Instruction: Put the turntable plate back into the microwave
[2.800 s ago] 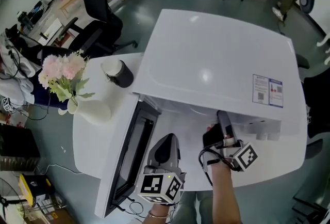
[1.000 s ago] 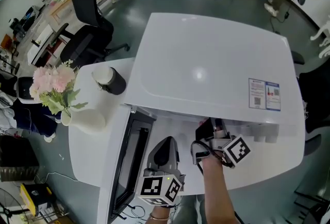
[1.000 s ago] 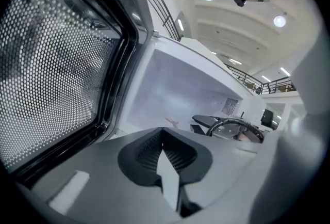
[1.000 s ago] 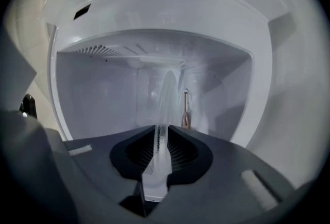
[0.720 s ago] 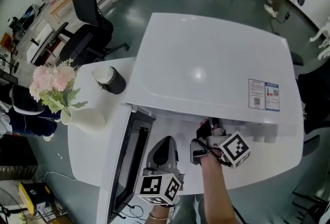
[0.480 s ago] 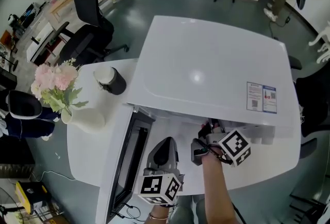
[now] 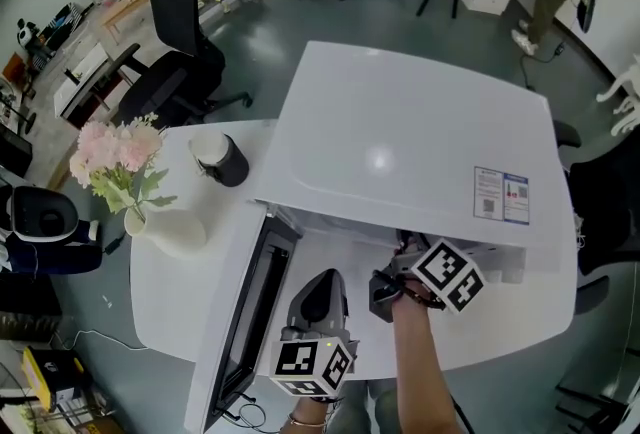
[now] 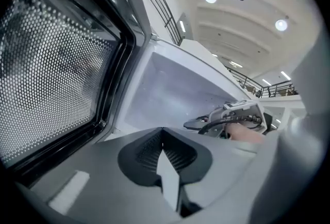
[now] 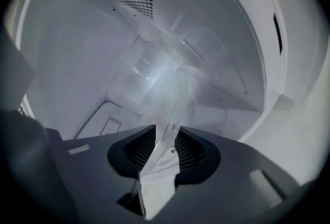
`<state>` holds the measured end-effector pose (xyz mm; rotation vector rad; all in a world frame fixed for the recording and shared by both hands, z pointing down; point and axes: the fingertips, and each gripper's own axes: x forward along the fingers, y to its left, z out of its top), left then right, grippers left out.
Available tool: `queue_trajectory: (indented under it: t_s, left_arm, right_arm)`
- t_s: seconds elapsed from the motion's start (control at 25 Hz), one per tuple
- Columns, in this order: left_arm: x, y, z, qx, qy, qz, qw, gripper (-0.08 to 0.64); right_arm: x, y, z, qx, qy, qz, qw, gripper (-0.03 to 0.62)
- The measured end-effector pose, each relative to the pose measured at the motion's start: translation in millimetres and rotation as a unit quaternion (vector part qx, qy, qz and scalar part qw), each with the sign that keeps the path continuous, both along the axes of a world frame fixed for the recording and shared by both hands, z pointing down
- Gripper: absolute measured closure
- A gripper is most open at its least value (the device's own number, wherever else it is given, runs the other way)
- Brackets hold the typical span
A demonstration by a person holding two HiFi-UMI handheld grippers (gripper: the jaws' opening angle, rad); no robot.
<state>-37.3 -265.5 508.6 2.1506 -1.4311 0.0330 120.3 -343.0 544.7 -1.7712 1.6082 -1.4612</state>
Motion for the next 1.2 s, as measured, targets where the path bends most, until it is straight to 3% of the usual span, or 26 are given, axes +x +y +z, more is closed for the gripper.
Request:
queue_trajectory:
  t_s: [0.28, 0.52, 1.2]
  left_arm:
    - [-1, 2, -2, 0.001, 0.002, -0.002, 1.0000, 0.560]
    - [2, 2, -5, 0.005, 0.008, -0.001, 1.0000, 0.560]
    - [2, 11, -9, 0.007, 0.013, -0.009, 0.9998, 0.560]
  right_arm:
    - [-1, 1, 5, -0.042, 0.017, -0.018, 0.999, 0.469]
    - [1, 3, 7, -0.066, 0.067, -0.032, 0.995, 0.436]
    - [1, 14, 5, -0.066, 0.082, -0.045, 0.993, 0.436]
